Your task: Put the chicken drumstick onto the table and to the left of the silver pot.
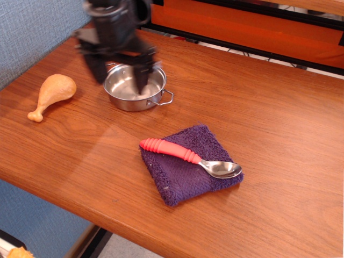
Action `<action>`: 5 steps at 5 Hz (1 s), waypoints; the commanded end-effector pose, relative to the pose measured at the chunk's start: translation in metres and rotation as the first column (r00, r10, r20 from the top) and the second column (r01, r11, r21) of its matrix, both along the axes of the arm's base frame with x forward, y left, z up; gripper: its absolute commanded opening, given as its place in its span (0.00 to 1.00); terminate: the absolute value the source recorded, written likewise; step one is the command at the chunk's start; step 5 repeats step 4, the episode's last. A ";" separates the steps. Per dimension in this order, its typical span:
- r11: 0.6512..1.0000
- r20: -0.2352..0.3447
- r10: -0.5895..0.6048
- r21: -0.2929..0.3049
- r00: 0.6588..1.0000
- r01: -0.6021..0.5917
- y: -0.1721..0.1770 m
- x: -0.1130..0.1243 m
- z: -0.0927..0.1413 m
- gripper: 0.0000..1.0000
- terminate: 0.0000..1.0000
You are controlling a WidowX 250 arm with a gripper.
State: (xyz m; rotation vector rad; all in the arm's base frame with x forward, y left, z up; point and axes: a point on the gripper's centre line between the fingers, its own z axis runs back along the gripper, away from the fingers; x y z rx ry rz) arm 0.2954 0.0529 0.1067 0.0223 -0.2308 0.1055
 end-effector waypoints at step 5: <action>0.980 0.021 -0.191 -0.047 0.981 0.192 -0.170 0.065 -0.013 1.00 1.00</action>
